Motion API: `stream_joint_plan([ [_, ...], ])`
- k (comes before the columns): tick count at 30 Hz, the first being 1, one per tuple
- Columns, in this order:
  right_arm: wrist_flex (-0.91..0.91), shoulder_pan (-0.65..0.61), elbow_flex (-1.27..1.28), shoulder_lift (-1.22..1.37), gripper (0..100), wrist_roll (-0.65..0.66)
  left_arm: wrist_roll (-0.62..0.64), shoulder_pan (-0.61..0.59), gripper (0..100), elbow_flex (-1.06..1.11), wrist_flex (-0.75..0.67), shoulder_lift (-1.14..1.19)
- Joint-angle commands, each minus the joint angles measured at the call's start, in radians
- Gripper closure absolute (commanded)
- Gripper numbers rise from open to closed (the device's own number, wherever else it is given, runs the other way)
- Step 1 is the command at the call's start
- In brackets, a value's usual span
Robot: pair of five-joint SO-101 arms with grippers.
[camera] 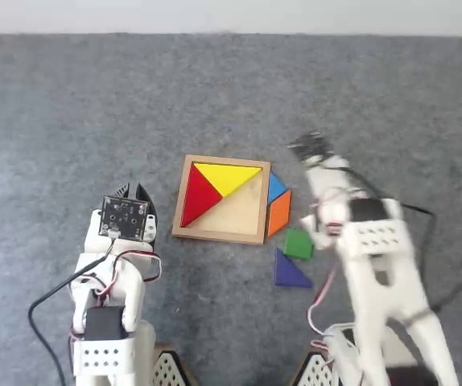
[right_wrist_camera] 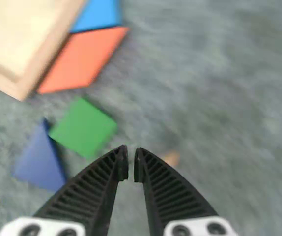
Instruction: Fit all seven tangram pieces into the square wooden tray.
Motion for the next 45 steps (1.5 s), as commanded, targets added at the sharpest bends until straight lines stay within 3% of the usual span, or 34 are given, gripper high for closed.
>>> stream_joint_plan([
  [1, 0.136, 0.206, -0.069, -0.145, 91.6, 0.123, -0.028, 0.005, 94, -0.013, 0.005, -0.015],
  [6, 0.213, 0.386, -0.066, -0.145, 85.2, 0.282, -0.051, 0.005, 94, -0.013, 0.015, -0.015],
  [14, 0.208, 0.575, -0.064, -0.056, 85.7, 0.224, -0.054, 0.005, 94, -0.016, 0.026, -0.017],
  [19, 0.14, 0.367, -0.034, 0.073, 80.0, -0.144, -0.055, 0.005, 94, -0.016, 0.026, -0.018],
  [21, 0.093, 0.249, -0.015, 0.134, 74.7, -0.21, -0.055, 0.005, 94, -0.018, 0.026, -0.018],
  [24, 0.031, 0.09, -0.006, 0.211, 72.2, -0.133, -0.055, 0.002, 94, -0.018, 0.026, -0.02],
  [27, -0.033, 0.01, -0.006, 0.271, 73.9, -0.107, -0.055, 0.002, 94, -0.018, 0.026, -0.02],
  [33, -0.174, 0.051, -0.002, 0.39, 74.3, -0.1, -0.055, 0.0, 94, -0.018, 0.026, -0.02],
  [45, -0.177, 0.111, -0.006, 0.466, 74.5, 0.037, -0.055, 0.0, 94, -0.016, 0.026, -0.02],
])
